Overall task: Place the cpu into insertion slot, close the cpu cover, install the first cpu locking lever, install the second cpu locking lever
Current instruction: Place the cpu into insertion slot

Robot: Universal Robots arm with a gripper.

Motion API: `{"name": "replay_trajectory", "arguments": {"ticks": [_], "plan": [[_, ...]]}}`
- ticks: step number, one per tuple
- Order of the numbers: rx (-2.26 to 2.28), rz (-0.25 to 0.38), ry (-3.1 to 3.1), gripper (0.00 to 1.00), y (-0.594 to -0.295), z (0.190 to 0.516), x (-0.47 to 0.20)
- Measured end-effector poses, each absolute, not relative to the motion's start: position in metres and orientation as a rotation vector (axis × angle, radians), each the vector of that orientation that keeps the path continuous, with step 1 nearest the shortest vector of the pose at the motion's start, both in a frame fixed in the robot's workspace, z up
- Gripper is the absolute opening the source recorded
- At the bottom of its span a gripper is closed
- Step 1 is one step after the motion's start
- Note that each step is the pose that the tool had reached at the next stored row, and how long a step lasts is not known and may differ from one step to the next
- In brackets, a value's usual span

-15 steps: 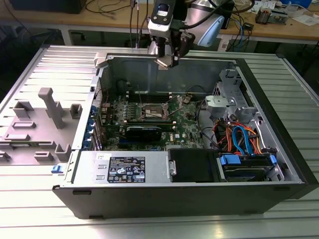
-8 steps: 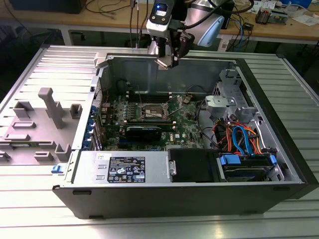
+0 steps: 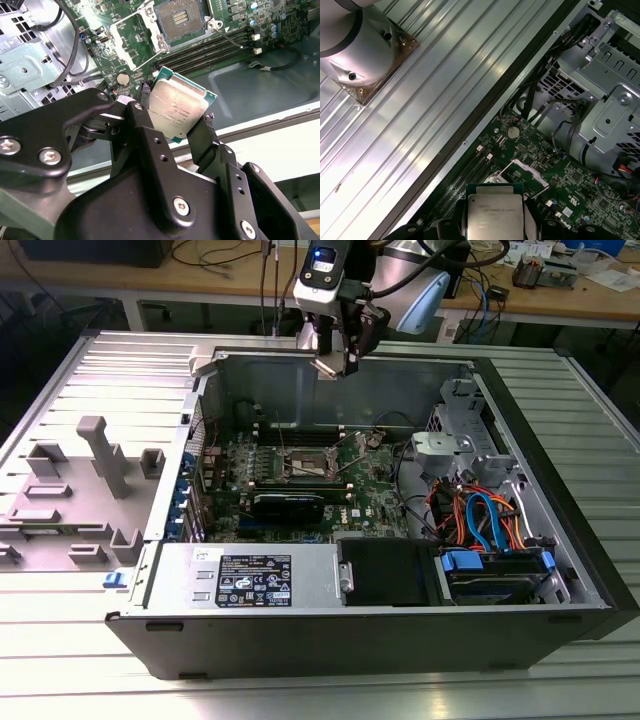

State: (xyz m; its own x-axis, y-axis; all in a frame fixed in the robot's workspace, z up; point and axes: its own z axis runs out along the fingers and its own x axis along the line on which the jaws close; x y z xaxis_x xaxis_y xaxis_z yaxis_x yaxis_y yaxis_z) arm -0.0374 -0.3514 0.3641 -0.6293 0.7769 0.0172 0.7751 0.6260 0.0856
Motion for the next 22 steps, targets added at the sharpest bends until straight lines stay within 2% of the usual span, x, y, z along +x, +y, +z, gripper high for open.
{"name": "replay_trajectory", "arguments": {"ticks": [22], "plan": [[1.523,0.124,2.717,0.54,-0.3567,0.3553,-0.0374]]}}
